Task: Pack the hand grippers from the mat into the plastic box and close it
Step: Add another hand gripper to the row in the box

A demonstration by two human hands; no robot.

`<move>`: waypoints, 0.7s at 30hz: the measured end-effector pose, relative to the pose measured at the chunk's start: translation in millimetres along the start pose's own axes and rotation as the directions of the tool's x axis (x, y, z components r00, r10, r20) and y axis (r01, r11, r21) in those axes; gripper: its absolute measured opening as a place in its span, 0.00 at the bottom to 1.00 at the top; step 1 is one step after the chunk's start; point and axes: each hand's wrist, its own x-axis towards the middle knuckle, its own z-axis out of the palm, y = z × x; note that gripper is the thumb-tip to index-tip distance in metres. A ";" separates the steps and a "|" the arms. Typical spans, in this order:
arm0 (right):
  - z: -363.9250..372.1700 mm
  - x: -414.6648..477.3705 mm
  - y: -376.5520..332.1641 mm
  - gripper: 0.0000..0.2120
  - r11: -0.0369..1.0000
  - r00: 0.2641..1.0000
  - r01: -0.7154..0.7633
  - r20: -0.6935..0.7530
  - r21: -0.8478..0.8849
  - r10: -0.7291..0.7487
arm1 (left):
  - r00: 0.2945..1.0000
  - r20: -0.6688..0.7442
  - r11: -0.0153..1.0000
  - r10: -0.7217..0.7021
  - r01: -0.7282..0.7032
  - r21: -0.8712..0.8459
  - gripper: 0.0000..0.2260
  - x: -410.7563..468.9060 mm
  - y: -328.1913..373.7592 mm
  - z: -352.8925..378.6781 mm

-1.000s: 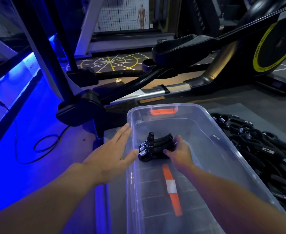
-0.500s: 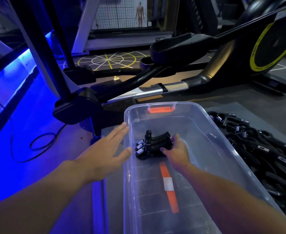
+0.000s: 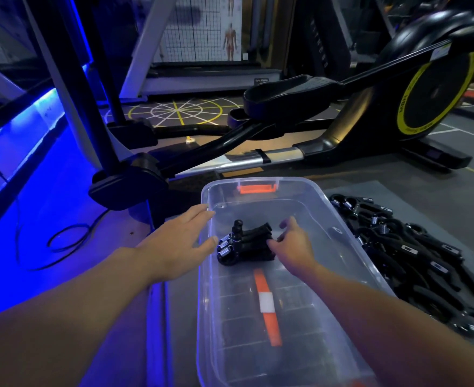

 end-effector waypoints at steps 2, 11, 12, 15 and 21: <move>-15.3 -6.2 -15.3 0.16 0.998 0.998 0.056 -0.018 0.026 -0.056 | 0.998 -0.052 0.999 0.026 -0.023 0.049 0.37 4.2 15.3 -4.6; -116.5 -45.2 -33.0 0.09 0.951 0.972 0.170 -0.203 0.259 -0.119 | 0.950 -0.152 0.962 0.272 -0.262 0.080 0.16 30.9 118.7 3.7; -129.7 -48.5 -26.5 0.08 0.953 0.965 0.164 -0.242 0.254 -0.101 | 0.945 -0.150 0.956 0.291 -0.283 0.077 0.16 32.1 130.3 7.3; -165.9 -57.0 3.3 0.07 0.966 0.944 0.109 -0.329 0.235 -0.027 | 0.939 -0.108 0.945 0.327 -0.323 0.053 0.16 34.8 159.1 18.5; -202.4 -86.2 79.5 0.07 0.990 0.929 -0.088 -0.351 0.110 0.121 | 0.927 -0.009 0.927 0.375 -0.375 0.021 0.19 38.4 194.1 44.4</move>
